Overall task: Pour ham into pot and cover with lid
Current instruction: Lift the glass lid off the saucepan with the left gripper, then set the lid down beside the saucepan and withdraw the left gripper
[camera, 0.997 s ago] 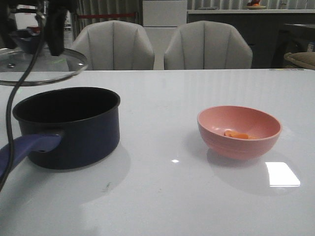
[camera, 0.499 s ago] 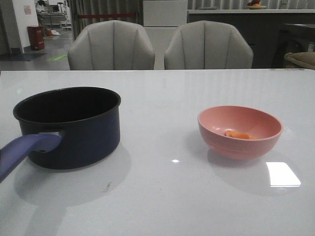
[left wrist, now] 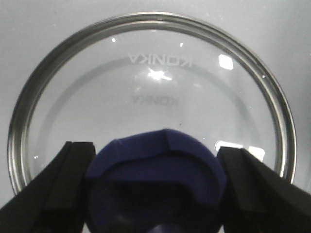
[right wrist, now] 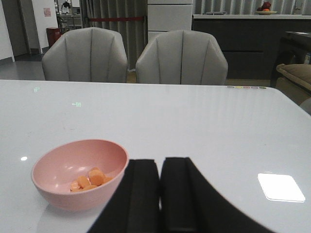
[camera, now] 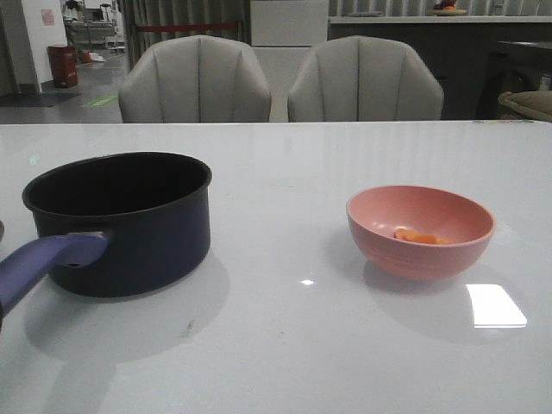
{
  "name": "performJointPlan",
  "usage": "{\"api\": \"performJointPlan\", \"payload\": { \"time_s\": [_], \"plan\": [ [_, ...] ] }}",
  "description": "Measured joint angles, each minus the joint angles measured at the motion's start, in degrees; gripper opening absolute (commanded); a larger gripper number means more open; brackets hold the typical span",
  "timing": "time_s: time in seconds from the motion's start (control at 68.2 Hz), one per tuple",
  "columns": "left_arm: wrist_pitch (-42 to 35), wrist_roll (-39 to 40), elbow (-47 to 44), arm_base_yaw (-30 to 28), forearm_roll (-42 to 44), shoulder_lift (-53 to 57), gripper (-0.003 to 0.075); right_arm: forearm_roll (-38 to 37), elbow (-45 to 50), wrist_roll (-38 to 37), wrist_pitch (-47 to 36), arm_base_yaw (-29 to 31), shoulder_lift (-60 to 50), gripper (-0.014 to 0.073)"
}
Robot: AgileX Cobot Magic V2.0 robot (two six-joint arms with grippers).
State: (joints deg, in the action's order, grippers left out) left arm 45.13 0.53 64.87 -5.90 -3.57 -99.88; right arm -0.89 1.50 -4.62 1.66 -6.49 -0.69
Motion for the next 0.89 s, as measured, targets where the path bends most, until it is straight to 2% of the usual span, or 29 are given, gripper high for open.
{"api": "performJointPlan", "payload": {
  "time_s": [0.117, 0.205, 0.293, 0.396, 0.484, 0.733, 0.895],
  "plan": [
    [-1.25, 0.01, 0.0, 0.0, -0.27, -2.6, 0.0165, 0.0, 0.0, 0.0, 0.0, 0.0, 0.0, 0.0159],
    [-1.98, -0.11, 0.0, 0.0, -0.38, -3.28, 0.0219, 0.0, 0.0, 0.0, 0.0, 0.0, 0.0, 0.0159],
    [-2.13, -0.11, 0.21, 0.0, -0.27, -3.64, 0.0328, 0.0, 0.0, 0.0, 0.0, 0.0, 0.0, 0.0159],
    [-2.27, -0.11, 0.29, 0.0, -0.27, -3.75, 0.0499, 0.0, 0.0, 0.0, 0.0, 0.0, 0.0, 0.0159],
    [-2.27, -0.53, 0.29, 0.0, -0.27, -3.83, 0.0583, 0.0, 0.0, 0.0, 0.0, 0.0, 0.0, 0.0159],
    [1.3, -0.53, 3.38, 0.0, -0.38, -4.37, 0.0585, 0.0, 0.0, 0.0, 0.0, 0.0, 0.0, 0.0159],
    [1.94, -0.53, 4.38, 0.0, -0.38, 0.15, 0.0585, 0.0, 0.0, 0.0, 0.0, 0.0, 0.0, 0.0159]
  ]
}}
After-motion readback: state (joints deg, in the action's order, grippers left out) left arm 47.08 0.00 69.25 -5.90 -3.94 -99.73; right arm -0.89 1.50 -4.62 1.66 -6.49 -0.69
